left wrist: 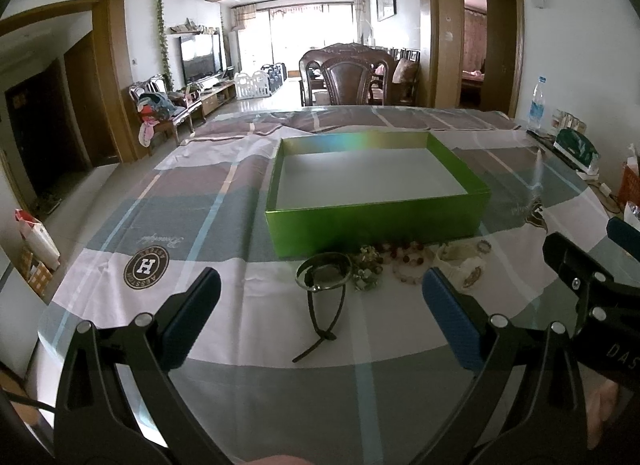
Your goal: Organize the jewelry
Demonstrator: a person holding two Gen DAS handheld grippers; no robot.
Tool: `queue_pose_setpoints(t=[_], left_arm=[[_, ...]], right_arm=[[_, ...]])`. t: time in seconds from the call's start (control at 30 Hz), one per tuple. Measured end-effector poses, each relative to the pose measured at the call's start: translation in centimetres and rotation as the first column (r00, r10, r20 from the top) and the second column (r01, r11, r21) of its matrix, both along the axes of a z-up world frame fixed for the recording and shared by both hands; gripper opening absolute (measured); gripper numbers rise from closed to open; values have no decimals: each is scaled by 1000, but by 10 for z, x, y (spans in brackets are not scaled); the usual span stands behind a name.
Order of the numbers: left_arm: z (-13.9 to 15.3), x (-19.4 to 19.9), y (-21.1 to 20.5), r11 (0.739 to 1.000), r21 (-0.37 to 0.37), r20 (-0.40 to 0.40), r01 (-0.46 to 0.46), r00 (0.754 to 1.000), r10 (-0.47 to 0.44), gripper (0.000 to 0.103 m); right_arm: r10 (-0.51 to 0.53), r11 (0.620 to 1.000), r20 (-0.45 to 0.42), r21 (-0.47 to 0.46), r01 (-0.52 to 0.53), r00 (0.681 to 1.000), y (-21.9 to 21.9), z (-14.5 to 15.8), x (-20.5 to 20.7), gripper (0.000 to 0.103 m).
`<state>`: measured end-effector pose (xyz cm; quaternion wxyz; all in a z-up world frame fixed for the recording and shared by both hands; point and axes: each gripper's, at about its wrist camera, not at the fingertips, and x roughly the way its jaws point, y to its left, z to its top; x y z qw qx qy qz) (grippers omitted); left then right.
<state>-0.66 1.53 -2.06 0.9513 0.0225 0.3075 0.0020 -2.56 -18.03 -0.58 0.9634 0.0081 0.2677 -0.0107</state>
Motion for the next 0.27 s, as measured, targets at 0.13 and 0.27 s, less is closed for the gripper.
queue_pose_setpoints(t=[0.13, 0.27], left_arm=[[1, -1, 0, 1000, 9, 5, -2, 1000, 2, 100], [2, -3, 2, 1000, 12, 14, -6, 1000, 6, 100]], right_arm=[[-1, 1000, 0, 1, 1, 1000, 0, 0, -1, 101], [-2, 1000, 5, -1, 2, 1000, 0, 0, -1, 101]])
